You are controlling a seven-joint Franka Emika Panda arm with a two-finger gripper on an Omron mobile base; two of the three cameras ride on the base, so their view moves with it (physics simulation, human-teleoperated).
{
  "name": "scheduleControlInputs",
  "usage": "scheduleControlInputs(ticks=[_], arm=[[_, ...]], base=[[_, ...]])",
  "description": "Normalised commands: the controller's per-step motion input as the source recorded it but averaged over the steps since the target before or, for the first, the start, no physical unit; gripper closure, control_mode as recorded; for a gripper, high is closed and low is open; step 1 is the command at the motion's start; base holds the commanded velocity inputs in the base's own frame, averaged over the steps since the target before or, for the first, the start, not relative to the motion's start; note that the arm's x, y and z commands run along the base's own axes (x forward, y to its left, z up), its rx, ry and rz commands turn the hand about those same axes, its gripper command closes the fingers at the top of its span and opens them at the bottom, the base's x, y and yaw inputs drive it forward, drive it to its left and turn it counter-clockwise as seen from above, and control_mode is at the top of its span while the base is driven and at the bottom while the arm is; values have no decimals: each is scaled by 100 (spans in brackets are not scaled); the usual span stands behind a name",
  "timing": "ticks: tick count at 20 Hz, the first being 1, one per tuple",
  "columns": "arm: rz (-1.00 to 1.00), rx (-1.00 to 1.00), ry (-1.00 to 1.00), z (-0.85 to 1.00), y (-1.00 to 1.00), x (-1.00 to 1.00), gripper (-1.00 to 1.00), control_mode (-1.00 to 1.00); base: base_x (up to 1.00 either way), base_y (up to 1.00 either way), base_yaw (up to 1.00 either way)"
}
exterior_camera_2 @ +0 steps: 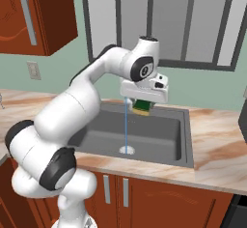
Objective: Soak the sponge with water for a few seconds and then drop it inside the sink.
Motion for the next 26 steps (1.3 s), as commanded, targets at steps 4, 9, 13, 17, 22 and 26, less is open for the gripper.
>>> scheduleControlInputs(ticks=[4, 9, 13, 17, 22, 26], arm=[[-5, -4, 0, -10, 41, 0, 100, -100], [-5, -5, 0, -2, 44, 0, 100, -100], [-5, -6, 0, 0, 47, -5, 100, -100], [-6, -7, 0, 0, 40, 0, 100, -100], [-7, -7, 0, -3, 33, 0, 100, -100], [-7, -7, 0, -9, 20, -3, 100, -100]], base=[[0, 0, 0], [0, 0, 0], [0, 0, 0], [0, 0, 0], [0, 0, 0], [0, 0, 0]])
